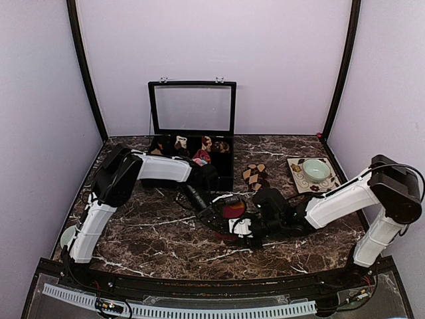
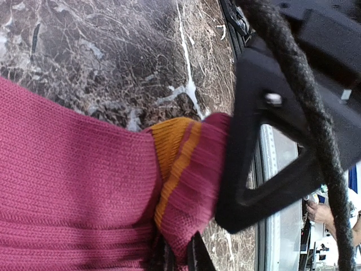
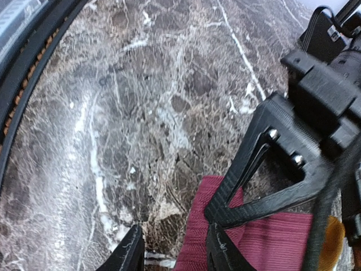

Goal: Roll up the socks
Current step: Roll the sock at the center of the board.

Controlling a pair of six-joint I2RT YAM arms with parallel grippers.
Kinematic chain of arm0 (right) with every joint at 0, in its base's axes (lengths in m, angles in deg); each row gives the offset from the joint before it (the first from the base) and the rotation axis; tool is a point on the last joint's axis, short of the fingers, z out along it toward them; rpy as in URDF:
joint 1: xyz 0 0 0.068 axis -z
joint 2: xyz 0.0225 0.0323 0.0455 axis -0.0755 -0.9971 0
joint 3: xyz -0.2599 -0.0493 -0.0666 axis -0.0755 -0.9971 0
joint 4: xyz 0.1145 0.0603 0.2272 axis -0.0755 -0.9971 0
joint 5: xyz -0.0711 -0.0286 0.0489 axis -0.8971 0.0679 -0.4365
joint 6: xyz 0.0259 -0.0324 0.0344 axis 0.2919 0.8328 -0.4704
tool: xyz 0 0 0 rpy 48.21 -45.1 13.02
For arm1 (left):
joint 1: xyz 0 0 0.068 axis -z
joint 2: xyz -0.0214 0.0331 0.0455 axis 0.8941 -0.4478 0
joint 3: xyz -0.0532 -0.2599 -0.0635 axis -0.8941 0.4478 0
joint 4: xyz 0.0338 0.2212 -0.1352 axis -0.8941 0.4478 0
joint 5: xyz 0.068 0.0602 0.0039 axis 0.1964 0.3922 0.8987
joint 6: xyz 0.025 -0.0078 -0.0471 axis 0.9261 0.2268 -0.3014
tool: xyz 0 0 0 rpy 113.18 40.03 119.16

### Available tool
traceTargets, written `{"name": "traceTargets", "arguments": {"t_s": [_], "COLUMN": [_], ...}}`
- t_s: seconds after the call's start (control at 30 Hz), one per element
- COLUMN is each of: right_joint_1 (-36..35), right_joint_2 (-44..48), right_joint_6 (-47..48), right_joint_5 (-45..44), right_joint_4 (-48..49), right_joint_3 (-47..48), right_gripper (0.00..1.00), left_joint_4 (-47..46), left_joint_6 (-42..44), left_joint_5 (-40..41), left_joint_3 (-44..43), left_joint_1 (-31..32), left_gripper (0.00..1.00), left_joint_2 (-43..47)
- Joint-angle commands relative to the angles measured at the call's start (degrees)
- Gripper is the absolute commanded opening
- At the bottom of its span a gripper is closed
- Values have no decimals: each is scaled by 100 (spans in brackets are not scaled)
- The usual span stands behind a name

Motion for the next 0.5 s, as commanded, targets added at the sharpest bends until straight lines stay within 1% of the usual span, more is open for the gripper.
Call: {"name": "traceTargets", "arguments": {"t_s": [0.0,0.13,0.3,0.47], "right_joint_1": [66,100,100,124], "right_joint_2": [-215,-258,-30,-91], "right_joint_6": [-43,-247,-311,-160], "right_joint_5": [-235,-599,-778,-817], "right_joint_4": [138,354,716,532], "right_joint_3": [-67,-273,-434,-322], "right_gripper": [36,35,37,38], "left_joint_4": [381,466,546,591], "left_joint_6": [194,293,365,399], "left_joint_5": [1320,1337,1374,1403], "left_joint_3": [269,263,292,258], "left_joint_1": [-37,-49,-45,-50], "left_gripper": [0,0,0,0], "left_joint_2": [-600,-591,-600,-651]}}
